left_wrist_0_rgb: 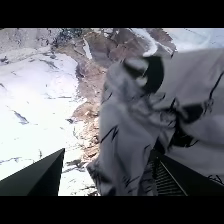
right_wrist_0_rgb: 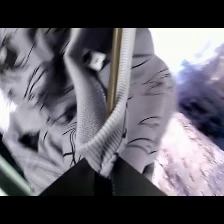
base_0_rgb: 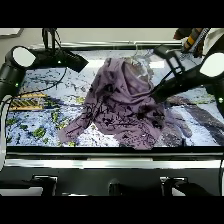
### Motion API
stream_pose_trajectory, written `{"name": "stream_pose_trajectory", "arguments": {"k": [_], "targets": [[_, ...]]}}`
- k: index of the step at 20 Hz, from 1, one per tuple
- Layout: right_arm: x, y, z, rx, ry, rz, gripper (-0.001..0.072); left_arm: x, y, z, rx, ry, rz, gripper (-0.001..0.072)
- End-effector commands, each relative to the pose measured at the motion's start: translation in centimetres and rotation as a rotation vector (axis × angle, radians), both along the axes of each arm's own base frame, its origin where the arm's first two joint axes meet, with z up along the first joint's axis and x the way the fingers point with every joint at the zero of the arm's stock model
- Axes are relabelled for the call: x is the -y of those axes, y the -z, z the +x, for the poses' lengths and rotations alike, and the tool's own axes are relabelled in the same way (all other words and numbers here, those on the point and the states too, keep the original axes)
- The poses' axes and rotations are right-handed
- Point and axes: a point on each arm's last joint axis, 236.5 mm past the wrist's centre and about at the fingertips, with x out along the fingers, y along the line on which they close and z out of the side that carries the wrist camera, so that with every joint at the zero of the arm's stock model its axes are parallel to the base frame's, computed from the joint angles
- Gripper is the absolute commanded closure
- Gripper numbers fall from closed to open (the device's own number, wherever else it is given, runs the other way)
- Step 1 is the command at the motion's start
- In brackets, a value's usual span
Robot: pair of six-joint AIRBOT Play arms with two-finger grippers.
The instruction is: Fold the clothes and pants, and hang the long-sleeved shirts on hangers.
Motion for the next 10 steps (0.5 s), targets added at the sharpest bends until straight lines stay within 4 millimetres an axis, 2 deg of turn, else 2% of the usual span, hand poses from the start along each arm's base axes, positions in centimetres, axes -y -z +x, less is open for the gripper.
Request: {"name": "stream_pose_trajectory", "arguments": {"k": [1, 4, 10], "targets": [[2.5, -3.4, 1.7, 0.107, 0.267, 0.041, 0.0679, 0.1, 0.1, 0.0, -0.022, -0.018, -0.025, 0.0094], [7.2, -7.5, 2.2, 0.214, 0.504, -0.002, 0.0680, 0.6, -0.1, -0.3, -0.018, -0.008, -0.025, 0.0095], [15.3, -16.9, 1.9, 0.473, 0.795, -0.122, 0.0681, 1.6, -0.1, -0.7, -0.019, 0.011, -0.025, 0.0094]]}}
